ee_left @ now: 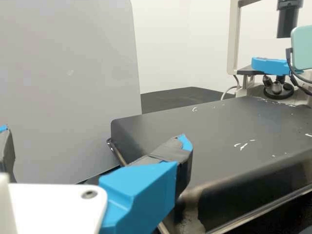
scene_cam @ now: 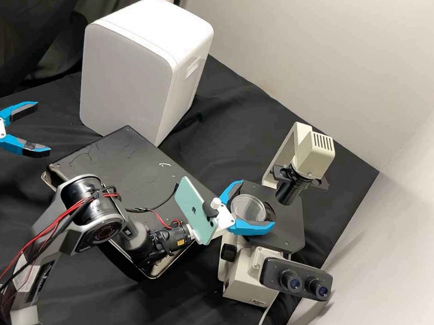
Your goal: Place the petri dish on the microscope
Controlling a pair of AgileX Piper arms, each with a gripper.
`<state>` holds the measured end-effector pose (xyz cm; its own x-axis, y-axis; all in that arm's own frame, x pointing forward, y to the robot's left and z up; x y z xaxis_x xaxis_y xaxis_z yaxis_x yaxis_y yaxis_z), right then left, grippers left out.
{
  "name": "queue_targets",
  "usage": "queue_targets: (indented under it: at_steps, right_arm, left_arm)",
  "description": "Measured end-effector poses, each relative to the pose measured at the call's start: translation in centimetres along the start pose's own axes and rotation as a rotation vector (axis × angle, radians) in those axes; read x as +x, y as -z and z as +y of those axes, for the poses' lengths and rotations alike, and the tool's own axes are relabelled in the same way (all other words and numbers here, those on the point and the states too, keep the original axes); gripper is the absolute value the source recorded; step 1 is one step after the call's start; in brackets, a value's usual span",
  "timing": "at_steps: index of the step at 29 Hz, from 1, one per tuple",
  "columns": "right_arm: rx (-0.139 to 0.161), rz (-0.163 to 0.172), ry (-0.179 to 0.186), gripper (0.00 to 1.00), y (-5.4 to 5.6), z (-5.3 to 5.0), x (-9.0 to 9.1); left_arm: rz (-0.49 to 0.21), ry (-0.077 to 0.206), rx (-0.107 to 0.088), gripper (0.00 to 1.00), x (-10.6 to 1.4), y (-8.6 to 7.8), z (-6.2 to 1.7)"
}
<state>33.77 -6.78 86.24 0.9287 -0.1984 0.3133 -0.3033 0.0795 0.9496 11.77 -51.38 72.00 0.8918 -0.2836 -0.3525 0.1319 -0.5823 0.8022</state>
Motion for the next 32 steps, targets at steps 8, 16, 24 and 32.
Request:
queue_targets:
  at_steps: [8,16,24,32]
  right_arm:
    - [0.000,-0.004,0.005,1.00,0.04,0.04,-0.01]
    - [0.001,-0.017,0.016,1.00,-0.09,-0.04,-0.26]
    - [0.003,-0.011,0.020,1.00,0.22,-0.12,-0.65]
    - [0.002,-0.010,0.026,1.00,0.23,-0.29,-0.96]
  left_arm:
    - [0.000,0.000,0.000,1.00,0.00,0.00,0.00]
    - [0.000,0.000,0.000,1.00,0.00,0.00,0.00]
    - [0.000,0.000,0.000,1.00,0.00,0.00,0.00]
    - [0.000,0.000,0.000,1.00,0.00,0.00,0.00]
